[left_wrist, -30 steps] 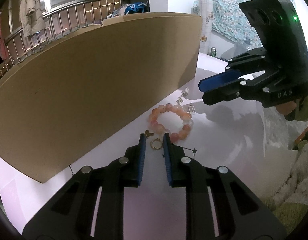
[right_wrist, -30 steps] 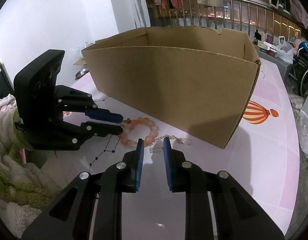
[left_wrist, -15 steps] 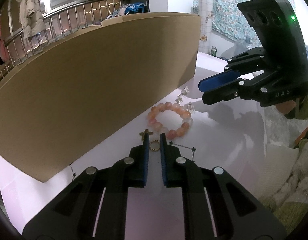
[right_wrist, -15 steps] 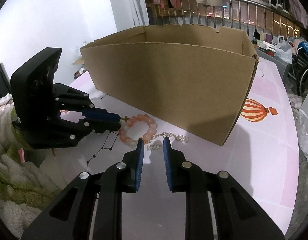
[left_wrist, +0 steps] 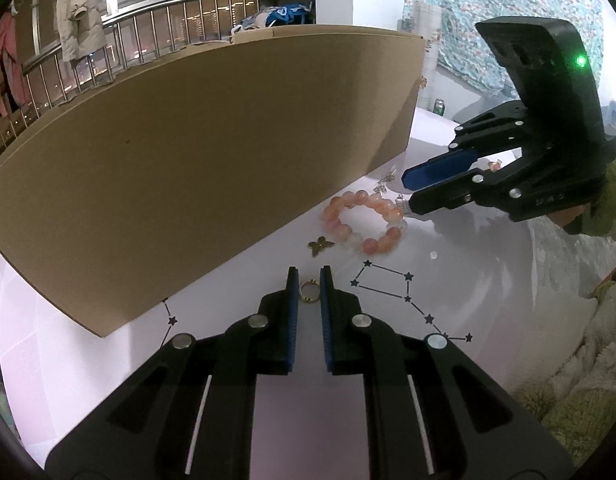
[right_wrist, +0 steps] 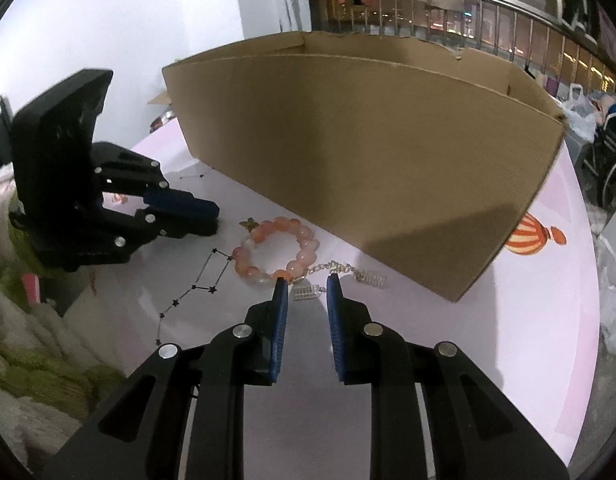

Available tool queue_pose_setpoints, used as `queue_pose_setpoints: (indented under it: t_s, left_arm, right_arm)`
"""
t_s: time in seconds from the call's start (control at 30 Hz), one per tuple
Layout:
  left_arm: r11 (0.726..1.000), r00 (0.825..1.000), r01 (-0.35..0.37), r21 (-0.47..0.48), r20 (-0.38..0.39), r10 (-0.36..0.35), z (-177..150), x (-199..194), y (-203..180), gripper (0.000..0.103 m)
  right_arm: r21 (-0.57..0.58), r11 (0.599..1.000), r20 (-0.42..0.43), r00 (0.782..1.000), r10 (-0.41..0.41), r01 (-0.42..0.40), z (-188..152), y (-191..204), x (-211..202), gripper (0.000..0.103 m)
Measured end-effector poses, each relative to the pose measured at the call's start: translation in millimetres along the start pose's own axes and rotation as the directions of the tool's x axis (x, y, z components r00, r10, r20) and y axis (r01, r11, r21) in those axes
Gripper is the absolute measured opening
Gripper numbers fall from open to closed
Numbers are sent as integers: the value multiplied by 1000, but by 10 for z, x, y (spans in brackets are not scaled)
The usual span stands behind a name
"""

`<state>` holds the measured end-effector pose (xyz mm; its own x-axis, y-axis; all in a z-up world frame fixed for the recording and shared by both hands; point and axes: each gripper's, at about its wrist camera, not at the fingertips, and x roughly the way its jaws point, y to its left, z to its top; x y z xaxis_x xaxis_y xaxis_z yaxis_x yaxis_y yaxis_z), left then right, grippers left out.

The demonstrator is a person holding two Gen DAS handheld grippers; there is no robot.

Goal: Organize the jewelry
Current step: 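Close the right gripper on the silver clasp of the pink bracelet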

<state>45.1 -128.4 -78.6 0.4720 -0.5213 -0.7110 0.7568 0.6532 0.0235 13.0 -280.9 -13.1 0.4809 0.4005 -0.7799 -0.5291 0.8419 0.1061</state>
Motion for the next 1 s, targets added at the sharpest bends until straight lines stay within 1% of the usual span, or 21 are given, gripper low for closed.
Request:
queue_pose_setpoints:
  t_s: [0.23,0.33,0.4,0.53,0.6,0.63,0.87,1.0]
  left_arm:
    - [1000,1000,0,-8,4,0,-24,-15,18,10]
    - [1000,1000,0,-9,5,0,-23,-20,17,10]
    - [1000,1000,1,-9,6,-1,-23,-21,20,10]
    - [1000,1000,1,-9,7,-1,-31,-25,28,10]
    - [1000,1000,2,-10,7,-2,-29,-24,29,10]
    - [1000,1000,1,-9,7,-1,-32,-26,23,10]
    - [1000,1000,0,-8,7,0,-32,-32,21,10]
    - [1000,1000,0,-10,9,0,-32,-33,19,10]
  right_arm:
    - [-49,999,-24,1000,3,-4,71,48,98,20]
    - [-63,998,-32,999,2,-4,81,68,107,15]
    - [-71,997,-35,999,-2,0,85,87,110,14]
    - [-62,998,-34,999,-1,-1,86,80,107,14]
    - [-53,999,-26,1000,-1,0,84,74,98,12]
    - [-46,999,-26,1000,2,-3,89,63,102,8]
    - [-35,999,-33,999,13,-14,78,52,114,8]
    - [-43,999,-38,999,1,-3,88,75,116,8]
